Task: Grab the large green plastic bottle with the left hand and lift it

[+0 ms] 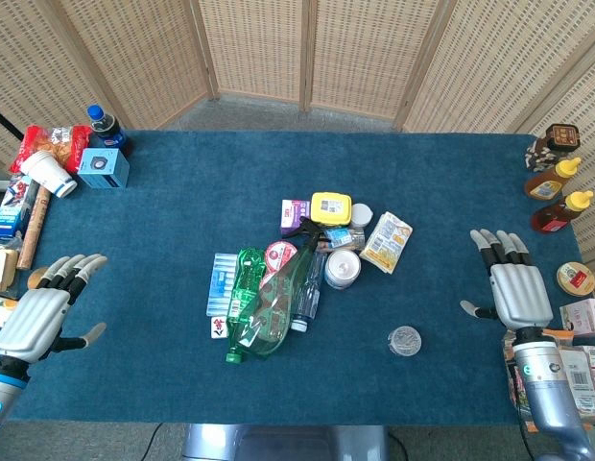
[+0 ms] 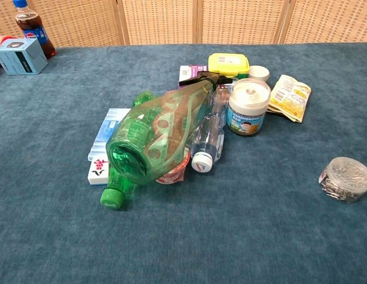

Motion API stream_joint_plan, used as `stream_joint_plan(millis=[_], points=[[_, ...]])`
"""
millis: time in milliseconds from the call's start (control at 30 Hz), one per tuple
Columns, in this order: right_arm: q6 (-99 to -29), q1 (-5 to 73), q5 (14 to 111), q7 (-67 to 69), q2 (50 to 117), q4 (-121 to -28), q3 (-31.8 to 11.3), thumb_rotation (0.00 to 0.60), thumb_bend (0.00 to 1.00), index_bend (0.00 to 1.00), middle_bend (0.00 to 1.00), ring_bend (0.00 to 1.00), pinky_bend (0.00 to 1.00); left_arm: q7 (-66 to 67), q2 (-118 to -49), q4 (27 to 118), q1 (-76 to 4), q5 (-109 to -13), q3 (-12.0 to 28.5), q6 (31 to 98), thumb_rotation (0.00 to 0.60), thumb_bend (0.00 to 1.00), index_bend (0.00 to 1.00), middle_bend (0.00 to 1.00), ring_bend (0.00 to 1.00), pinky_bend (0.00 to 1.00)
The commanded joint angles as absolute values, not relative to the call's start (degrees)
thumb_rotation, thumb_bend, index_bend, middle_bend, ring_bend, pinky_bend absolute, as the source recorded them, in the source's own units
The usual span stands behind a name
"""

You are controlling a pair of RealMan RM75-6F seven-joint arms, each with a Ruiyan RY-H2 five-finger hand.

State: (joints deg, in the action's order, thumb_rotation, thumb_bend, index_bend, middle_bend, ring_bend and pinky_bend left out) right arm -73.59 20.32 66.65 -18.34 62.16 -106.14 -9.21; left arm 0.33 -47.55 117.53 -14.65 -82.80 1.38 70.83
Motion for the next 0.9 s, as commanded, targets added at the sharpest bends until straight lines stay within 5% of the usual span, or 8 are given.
stream_joint_plan(millis=[33,900], points=[[-73.4,20.4,66.4,-18.4,62.4,-106.3,-9.2,0.600,0.04,0.00,0.00,0.00,0.00,0.2,-47.7,117.3,-14.7,-82.8,1.3,70.7,0.600,0.34,0.04,0.11,0.00,0.00],[-73.3,19.8,66.9,-17.2,60.8,-109.4,-9.4,0.600,0.04,0.00,0.00,0.00,0.00,-11.0,-45.9,111.2,-20.9,-93.3,0.3,63.2,0.600,0.34,0.00,0.00,0.00,0.00]])
